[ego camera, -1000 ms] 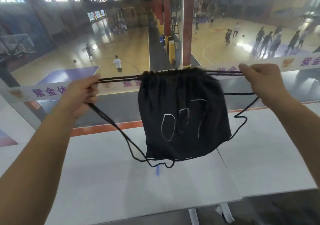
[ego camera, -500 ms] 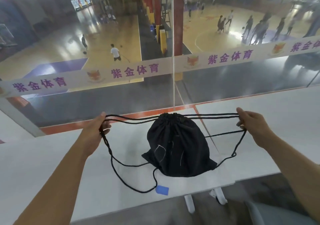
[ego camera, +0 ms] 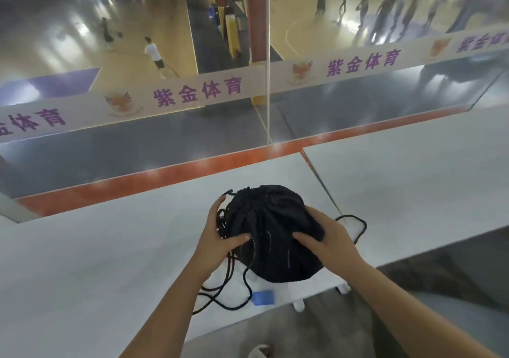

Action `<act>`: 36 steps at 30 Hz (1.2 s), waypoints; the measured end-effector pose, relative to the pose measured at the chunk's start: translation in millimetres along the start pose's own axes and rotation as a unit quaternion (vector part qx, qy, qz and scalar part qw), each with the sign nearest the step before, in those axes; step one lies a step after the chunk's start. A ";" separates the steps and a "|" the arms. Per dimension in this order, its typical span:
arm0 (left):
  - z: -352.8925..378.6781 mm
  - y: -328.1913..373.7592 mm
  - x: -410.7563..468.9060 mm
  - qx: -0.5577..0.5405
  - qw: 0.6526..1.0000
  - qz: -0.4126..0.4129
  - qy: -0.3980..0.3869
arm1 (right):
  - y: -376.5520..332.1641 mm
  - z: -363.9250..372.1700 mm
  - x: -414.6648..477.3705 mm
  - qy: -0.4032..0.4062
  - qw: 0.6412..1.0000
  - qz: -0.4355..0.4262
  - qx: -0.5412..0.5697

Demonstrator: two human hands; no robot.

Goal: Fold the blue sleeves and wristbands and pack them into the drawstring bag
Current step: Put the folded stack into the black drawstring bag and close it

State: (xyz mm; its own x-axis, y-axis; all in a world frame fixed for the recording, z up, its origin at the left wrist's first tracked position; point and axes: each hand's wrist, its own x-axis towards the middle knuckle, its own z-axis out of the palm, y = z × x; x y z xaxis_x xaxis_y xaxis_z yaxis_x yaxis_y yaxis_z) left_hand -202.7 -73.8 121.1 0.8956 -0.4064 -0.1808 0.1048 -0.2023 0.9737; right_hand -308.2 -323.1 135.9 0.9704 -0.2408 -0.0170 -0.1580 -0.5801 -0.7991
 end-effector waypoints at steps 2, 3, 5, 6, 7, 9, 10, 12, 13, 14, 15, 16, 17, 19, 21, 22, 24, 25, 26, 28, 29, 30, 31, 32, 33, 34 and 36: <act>-9.3 -4.6 8.6 0.047 0.998 0.004 -0.043 | -0.4 1.9 4.8 0.064 0.997 0.041 -0.009; -15.3 -10.2 13.5 0.074 0.995 0.011 -0.059 | 1.0 2.6 6.5 0.098 0.993 0.062 -0.006; -24.5 -19.6 22.8 0.129 0.990 0.024 -0.057 | 3.0 2.5 8.9 0.144 0.985 0.097 0.010; -26.5 -21.5 27.0 0.148 0.987 0.032 -0.049 | 1.6 1.6 9.0 0.161 0.981 0.110 0.020; -26.6 -21.7 30.2 0.151 0.987 0.038 -0.050 | 1.9 1.1 8.6 0.172 0.977 0.118 0.037; -21.0 -16.9 36.1 0.111 0.990 0.028 -0.086 | -0.4 -0.4 4.5 0.190 0.967 0.142 0.094; -16.3 -14.4 40.8 0.090 0.990 0.021 -0.106 | -3.1 -2.1 1.8 0.204 0.959 0.155 0.122; -5.2 -9.5 51.7 0.063 0.989 0.014 -0.136 | -9.1 -6.3 -5.2 0.248 0.938 0.172 0.172; 0.2 -4.3 56.4 0.069 0.986 0.018 -0.148 | -14.1 -9.3 -9.8 0.271 0.926 0.173 0.196; 6.3 2.4 59.6 0.093 0.982 0.030 -0.162 | -19.8 -12.7 -14.8 0.292 0.915 0.175 0.217; 13.5 10.3 62.1 0.119 0.976 0.049 -0.174 | -24.9 -16.0 -20.7 0.308 0.904 0.177 0.237; 20.8 18.4 62.9 0.143 0.972 0.068 -0.176 | -29.5 -20.3 -27.3 0.325 0.893 0.180 0.255; 28.5 29.0 60.8 0.155 0.968 0.087 -0.178 | -34.1 -25.6 -35.3 0.342 0.881 0.181 0.270; 45.9 48.1 54.3 0.152 0.965 0.118 -0.179 | -41.5 -40.6 -55.1 0.384 0.856 0.181 0.295; 63.4 66.0 43.6 0.139 0.962 0.137 -0.193 | -49.7 -58.8 -80.8 0.426 0.834 0.177 0.303; 73.1 74.6 36.3 0.136 0.959 0.145 -0.201 | -54.9 -68.7 -96.9 0.442 0.826 0.173 0.304; 94.2 93.0 16.7 0.131 0.950 0.169 -0.228 | -65.2 -89.0 -133.6 0.469 0.817 0.166 0.292; 106.5 102.8 3.9 0.131 0.944 0.181 -0.243 | -69.6 -99.0 -155.1 0.482 0.814 0.163 0.281; 119.1 111.1 -9.4 0.127 0.938 0.192 -0.258 | -73.6 -108.6 -178.2 0.494 0.810 0.158 0.273; 147.1 130.2 -42.4 0.108 0.927 0.218 -0.285 | -80.4 -126.5 -231.3 0.518 0.800 0.147 0.266; 161.9 139.8 -61.1 0.098 0.923 0.230 -0.293 | -84.5 -134.8 -259.9 0.531 0.792 0.144 0.264; 176.9 148.3 -80.3 0.090 0.918 0.243 -0.301 | -88.1 -142.3 -288.7 0.546 0.782 0.139 0.266; 192.2 156.7 -101.5 0.083 0.912 0.254 -0.310 | -91.4 -149.6 -319.9 0.560 0.773 0.133 0.267; 208.3 164.3 -124.3 0.075 0.907 0.262 -0.321 | -94.6 -156.5 -352.0 0.575 0.763 0.129 0.265; 224.5 172.4 -149.2 0.066 0.902 0.266 -0.333 | -97.1 -163.7 -385.0 0.589 0.755 0.130 0.260; 240.9 179.2 -174.3 0.057 0.897 0.266 -0.349 | -98.4 -171.0 -418.5 0.602 0.746 0.133 0.252; 272.8 191.3 -227.0 0.035 0.886 0.255 -0.387 | -100.7 -185.1 -484.6 0.627 0.729 0.134 0.241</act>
State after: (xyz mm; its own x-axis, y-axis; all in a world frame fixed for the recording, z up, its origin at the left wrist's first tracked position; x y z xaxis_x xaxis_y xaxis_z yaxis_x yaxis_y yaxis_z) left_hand -503.8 -263.3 310.6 0.2519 -0.9441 0.2124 -0.2788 0.1394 0.9502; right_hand -796.3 -292.0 335.9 -0.0605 -0.9922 0.1086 0.0647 -0.1125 -0.9915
